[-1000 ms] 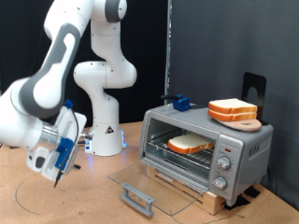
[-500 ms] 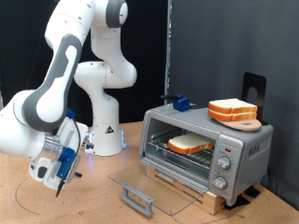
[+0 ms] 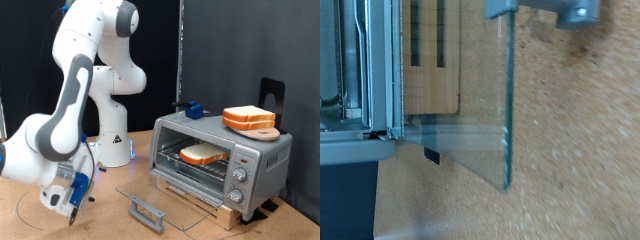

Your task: Make a piece of toast with the oven

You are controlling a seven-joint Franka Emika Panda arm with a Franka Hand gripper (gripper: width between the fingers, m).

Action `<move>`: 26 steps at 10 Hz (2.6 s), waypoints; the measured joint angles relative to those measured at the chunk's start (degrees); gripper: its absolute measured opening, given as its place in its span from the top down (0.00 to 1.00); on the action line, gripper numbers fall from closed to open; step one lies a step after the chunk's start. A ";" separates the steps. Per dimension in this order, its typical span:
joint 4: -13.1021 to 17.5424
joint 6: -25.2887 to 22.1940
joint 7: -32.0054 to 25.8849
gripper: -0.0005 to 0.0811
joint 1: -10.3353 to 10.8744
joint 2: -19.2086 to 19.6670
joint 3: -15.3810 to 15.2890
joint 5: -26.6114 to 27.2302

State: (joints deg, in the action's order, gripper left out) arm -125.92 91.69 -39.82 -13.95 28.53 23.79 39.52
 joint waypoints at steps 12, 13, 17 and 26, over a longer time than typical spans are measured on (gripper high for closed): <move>-8.55 -11.57 -4.05 0.00 0.01 -6.96 -3.97 2.02; -8.54 -14.47 -5.38 0.00 -0.26 -8.07 -3.98 2.00; -9.94 -20.90 -6.42 0.00 0.32 -13.69 -4.91 0.47; -25.65 -14.45 -3.40 0.00 2.86 -32.97 -8.36 -1.30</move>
State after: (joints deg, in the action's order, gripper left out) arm -151.57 77.24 -43.23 -11.09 -4.44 15.43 38.22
